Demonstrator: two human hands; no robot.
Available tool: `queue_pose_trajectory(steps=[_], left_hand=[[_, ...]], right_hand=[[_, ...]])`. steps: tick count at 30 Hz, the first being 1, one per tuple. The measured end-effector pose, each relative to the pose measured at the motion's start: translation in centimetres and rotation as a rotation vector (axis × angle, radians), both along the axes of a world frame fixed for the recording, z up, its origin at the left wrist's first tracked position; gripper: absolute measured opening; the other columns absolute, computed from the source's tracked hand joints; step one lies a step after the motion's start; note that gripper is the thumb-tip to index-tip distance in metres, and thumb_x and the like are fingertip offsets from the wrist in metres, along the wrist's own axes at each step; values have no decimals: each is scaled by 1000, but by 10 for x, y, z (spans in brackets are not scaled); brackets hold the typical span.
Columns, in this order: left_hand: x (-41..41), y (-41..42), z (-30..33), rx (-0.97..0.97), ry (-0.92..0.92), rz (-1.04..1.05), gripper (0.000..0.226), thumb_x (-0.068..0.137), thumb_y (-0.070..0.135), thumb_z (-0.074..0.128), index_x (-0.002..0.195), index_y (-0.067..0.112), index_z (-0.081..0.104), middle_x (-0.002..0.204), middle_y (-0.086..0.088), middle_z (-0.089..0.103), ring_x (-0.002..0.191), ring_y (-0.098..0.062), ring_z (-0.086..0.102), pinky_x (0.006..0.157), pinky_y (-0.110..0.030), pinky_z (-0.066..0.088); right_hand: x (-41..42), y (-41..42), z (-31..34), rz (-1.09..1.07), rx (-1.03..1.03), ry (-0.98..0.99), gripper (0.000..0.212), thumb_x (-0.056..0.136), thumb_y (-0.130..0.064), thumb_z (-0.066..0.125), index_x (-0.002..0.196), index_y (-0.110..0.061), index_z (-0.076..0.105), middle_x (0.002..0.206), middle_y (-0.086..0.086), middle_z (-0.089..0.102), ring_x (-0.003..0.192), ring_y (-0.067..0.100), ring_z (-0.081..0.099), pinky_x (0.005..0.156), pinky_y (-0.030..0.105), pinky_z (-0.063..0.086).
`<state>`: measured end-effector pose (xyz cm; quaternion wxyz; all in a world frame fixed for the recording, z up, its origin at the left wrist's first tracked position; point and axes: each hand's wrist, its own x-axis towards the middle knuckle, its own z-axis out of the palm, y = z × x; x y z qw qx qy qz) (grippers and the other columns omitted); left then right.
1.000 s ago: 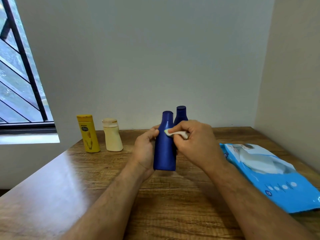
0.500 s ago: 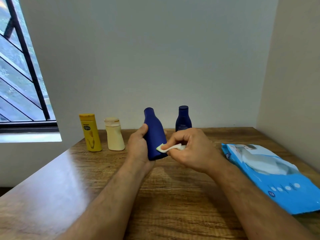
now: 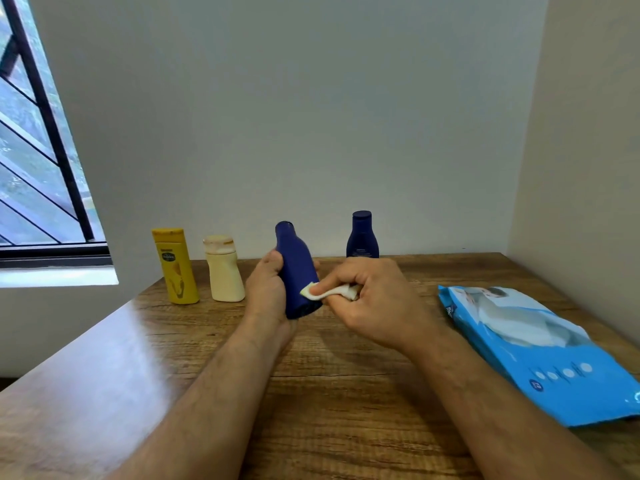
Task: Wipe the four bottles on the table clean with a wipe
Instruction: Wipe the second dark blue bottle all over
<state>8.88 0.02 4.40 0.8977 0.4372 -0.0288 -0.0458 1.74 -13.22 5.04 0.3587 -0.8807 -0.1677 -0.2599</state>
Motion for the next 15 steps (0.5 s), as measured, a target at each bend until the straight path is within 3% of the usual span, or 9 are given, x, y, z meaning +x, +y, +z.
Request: queue_pose_trajectory(steps=[4,10,15], left_hand=[[-4,-2,0,-22,0,-51,31,106,24,40,132,18,57,89,-13,75,65,-23,72,55,-35,58],[-23,-10,0,135,-57,-342,34,101,31,50,122,7,63,85,-12,71,69,-21,64,60,-31,54],[-11,-7,-2,-41,-46,-172,37,96,22,58,131,11,60,106,-15,70,83,-25,67,72,-37,57]], right_hand=[[1,-1,0,-19,39,-67,19,85,-14,73,94,-31,78,83,-16,68,71,6,62,60,13,48],[7,-11,3,-249,188,-185,21,90,-17,69,102,-32,77,95,-10,65,83,-2,58,71,3,42],[2,-3,4,-73,152,-59,22,88,-17,72,100,-35,78,90,-15,68,76,3,60,63,9,45]])
